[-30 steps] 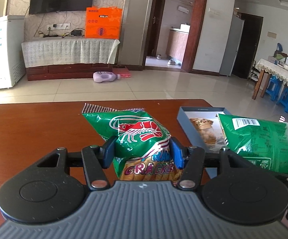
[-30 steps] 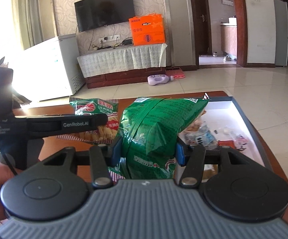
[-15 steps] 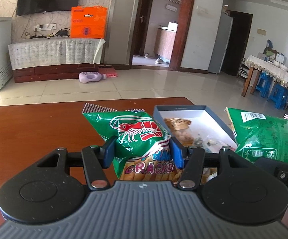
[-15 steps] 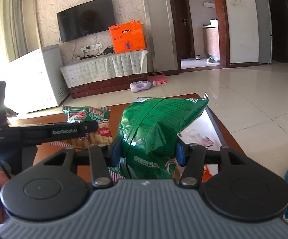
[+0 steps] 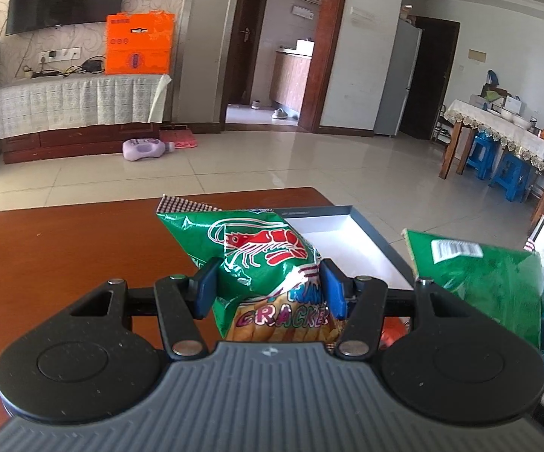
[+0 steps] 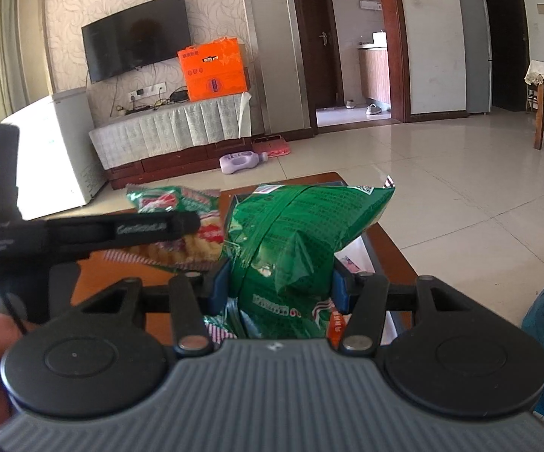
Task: Organize snacks
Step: 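Carry the shrimp cracker bag with left while right carries the green bag over the box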
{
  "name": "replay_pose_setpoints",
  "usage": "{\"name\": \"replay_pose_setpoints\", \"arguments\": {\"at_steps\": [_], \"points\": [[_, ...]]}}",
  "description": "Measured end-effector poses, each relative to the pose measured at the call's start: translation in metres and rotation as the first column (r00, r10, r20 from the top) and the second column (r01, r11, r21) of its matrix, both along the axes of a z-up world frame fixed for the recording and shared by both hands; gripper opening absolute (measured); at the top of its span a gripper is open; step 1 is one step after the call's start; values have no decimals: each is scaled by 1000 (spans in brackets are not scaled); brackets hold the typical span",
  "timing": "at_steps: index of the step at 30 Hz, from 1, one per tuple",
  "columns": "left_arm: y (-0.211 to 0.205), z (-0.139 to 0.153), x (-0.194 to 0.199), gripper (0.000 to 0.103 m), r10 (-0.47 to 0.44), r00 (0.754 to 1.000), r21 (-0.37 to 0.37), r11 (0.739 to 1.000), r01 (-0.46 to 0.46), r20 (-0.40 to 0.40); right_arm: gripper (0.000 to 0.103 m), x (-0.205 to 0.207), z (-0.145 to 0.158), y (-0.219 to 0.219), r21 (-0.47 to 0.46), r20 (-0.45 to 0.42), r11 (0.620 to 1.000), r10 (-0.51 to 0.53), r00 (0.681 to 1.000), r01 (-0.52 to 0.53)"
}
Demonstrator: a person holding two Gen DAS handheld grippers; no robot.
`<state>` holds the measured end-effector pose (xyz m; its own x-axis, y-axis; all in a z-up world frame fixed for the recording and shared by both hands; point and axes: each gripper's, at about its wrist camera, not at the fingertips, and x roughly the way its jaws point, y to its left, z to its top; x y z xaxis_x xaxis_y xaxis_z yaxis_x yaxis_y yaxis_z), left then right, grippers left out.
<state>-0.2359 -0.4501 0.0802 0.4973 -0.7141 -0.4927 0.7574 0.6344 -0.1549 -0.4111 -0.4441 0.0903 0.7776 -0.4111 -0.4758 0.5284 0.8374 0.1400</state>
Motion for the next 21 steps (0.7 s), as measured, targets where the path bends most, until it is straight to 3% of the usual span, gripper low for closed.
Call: {"name": "replay_pose_setpoints", "arguments": {"at_steps": [21], "points": [[-135, -15, 24, 62, -95, 995, 62, 994, 95, 10, 55, -2, -10, -22, 21, -41, 997, -75, 996, 76]]}}
